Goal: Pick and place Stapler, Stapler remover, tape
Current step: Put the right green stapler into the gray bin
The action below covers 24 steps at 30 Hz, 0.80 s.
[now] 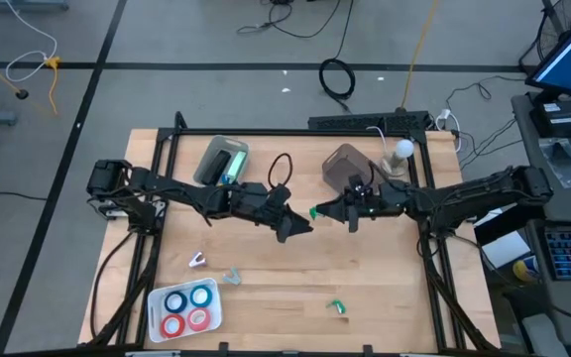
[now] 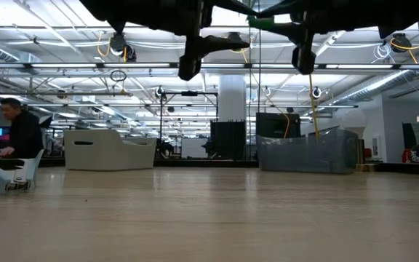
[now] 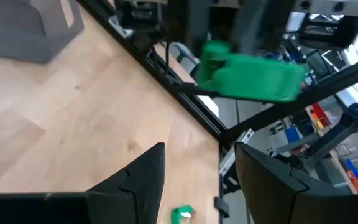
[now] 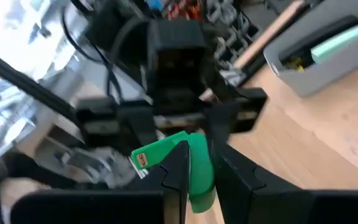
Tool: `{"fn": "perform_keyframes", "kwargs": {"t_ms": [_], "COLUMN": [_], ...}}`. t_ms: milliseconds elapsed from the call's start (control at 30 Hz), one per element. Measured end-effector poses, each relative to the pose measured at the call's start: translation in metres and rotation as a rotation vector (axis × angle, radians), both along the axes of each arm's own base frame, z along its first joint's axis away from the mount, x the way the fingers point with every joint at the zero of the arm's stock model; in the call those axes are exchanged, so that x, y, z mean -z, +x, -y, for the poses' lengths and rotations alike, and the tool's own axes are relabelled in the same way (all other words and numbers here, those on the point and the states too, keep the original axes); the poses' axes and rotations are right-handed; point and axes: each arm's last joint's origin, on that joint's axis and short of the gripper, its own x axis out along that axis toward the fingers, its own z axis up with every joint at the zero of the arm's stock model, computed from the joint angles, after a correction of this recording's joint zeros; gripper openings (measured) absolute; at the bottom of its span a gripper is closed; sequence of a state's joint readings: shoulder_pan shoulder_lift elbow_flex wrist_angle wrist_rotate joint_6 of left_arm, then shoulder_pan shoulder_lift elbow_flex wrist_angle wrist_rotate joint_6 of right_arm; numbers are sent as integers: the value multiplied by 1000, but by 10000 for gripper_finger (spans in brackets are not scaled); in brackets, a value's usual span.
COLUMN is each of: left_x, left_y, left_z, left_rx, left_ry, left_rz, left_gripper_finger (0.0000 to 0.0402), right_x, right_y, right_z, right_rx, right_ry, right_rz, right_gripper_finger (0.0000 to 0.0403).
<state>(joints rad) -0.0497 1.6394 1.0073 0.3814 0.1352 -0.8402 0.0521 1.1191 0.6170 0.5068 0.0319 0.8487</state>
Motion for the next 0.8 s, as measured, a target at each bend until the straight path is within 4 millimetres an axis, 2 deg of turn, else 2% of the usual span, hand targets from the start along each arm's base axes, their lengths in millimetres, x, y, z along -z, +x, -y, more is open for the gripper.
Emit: {"fn": "perform_keyframes", "kwargs": {"t_ms": [200, 367, 600, 800], "left_x": [2, 2, 2, 2], "left_y": [-1, -1, 0, 0], "left_z": [9, 9, -5, -15], "left_rx": [41, 48, -99, -133], "left_ry": [-9, -40, -102, -130], "left_rz": [-18, -25, -38, -41], "left_gripper_finger": [195, 195, 195, 195], "right_x": [7, 9, 6, 5], "right_y": [-1, -2, -1, -1], "right_z": [4, 3, 3, 3], "right_rx": [-28, -53, -66, -63], "right_ry": [-72, -183, -244, -243], "right_rz": [-78, -95, -53, -50], "right_gripper_finger": [50, 50, 50, 50]}}
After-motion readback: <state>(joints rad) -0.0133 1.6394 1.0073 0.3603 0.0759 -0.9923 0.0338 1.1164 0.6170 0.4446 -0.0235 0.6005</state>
